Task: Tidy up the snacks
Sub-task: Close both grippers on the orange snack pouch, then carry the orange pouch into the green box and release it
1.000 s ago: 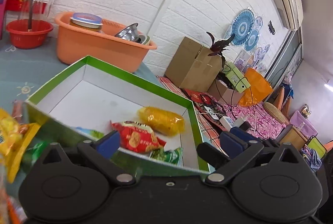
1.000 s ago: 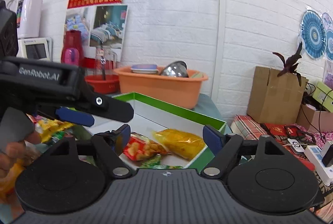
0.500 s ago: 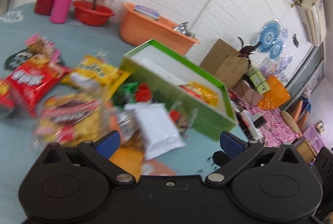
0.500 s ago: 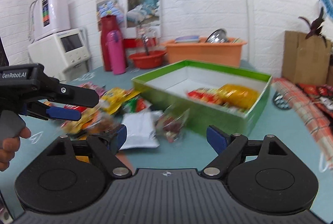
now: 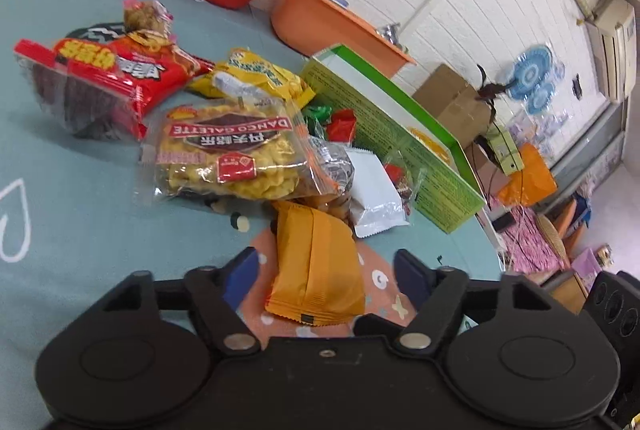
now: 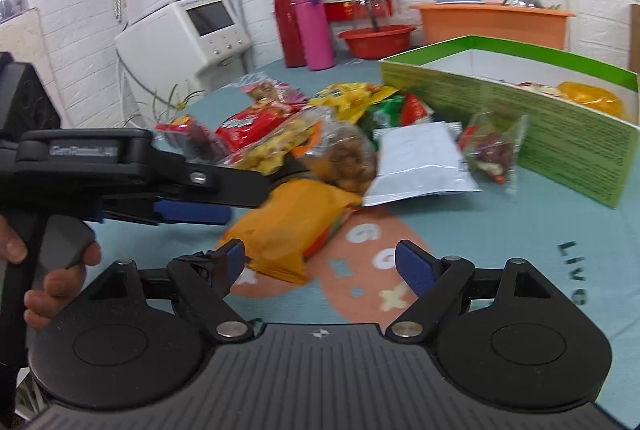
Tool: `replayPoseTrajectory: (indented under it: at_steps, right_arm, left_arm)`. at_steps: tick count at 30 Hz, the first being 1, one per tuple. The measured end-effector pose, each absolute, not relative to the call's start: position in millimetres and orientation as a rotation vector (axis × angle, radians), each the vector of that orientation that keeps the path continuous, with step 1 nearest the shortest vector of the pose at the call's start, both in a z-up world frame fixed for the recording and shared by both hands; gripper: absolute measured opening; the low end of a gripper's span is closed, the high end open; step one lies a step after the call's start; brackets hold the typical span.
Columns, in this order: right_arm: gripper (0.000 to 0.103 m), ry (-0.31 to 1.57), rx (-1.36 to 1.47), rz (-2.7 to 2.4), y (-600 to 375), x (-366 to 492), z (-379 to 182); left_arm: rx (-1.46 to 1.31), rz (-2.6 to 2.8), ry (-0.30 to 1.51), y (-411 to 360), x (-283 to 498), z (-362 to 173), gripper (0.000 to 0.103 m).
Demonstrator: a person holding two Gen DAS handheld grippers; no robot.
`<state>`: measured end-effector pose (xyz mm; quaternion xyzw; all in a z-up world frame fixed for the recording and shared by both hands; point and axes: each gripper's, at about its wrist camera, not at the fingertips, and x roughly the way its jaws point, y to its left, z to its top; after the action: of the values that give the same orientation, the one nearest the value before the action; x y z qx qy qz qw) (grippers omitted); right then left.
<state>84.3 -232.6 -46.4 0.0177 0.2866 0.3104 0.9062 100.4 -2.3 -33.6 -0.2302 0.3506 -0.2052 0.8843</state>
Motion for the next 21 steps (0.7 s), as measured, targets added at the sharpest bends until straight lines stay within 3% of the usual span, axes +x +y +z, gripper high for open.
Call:
replayPoseTrajectory:
  at_steps: [1,3,9,12,14,16,21]
  right_arm:
    - [0.103,0.596,0.03,0.643,-228.9,85.3,-46.4]
    - [0.103,0.606,0.033,0.639,-225.0,87.8,-46.5]
    - [0.087,0.627,0.038,0.625,-218.2,95.1,-51.1]
    - [0.074,0.62,0.043,0.642,-214.4,95.1,-52.2]
    - [0.068,0.607,0.032,0.632,-212.9,94.0,-52.8]
    - [0.051,0.612,0.037,0.636,-215.5,92.2,-52.2]
    - [0.042,0.592,0.001,0.633,-222.7,81.0,-44.4]
  left_arm:
    - [-0.469,-0.435,0.745,-3.0,104.7,-34.9,0.069]
    - [-0.461,-0.438,0.753,-2.4,109.1,-36.7,0.069]
    - [-0.465,-0.454,0.757,-0.9,111.0,-41.6,0.068]
    - [-0.454,-0.475,0.772,-4.3,111.9,-44.6,0.019]
    - [-0.429,-0.454,0.762,-6.6,108.8,-44.9,0.021]
    - [-0.446,-0.45,0.763,-5.8,106.5,-45.3,0.021]
    - [-0.455,-0.45,0.752,-11.7,98.7,-38.7,0.021]
